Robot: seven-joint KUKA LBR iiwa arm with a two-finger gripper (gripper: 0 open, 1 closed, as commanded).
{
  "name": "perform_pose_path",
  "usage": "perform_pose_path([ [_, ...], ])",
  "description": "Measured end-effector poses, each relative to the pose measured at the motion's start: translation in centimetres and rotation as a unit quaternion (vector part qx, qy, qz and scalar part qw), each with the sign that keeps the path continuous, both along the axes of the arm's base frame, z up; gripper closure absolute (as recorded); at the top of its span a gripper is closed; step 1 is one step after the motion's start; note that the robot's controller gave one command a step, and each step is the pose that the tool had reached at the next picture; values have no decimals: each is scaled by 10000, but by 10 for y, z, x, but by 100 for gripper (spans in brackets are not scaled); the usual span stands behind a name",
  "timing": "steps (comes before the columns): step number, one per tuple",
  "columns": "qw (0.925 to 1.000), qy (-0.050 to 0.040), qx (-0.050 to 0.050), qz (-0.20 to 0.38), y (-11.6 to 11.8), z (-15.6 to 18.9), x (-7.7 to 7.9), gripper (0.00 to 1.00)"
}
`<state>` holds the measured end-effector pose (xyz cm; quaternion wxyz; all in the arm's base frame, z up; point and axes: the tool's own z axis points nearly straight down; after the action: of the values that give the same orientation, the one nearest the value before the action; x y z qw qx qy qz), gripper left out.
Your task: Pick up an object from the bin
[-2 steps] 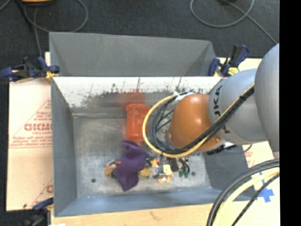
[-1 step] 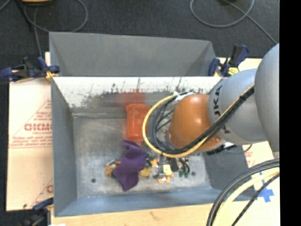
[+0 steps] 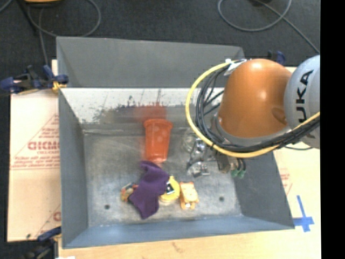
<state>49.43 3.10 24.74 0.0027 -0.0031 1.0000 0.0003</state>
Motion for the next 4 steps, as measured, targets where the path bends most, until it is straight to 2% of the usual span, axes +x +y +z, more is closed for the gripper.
perform_pose_path([
  [1,10000,9,0,-2,0,-1,-1,0],
  [2,10000,9,1,-3,0,-1,-1,0],
  [3,9998,-25,3,-202,8,-48,0,0],
  [4,9987,25,1,-509,24,-86,8,0],
])
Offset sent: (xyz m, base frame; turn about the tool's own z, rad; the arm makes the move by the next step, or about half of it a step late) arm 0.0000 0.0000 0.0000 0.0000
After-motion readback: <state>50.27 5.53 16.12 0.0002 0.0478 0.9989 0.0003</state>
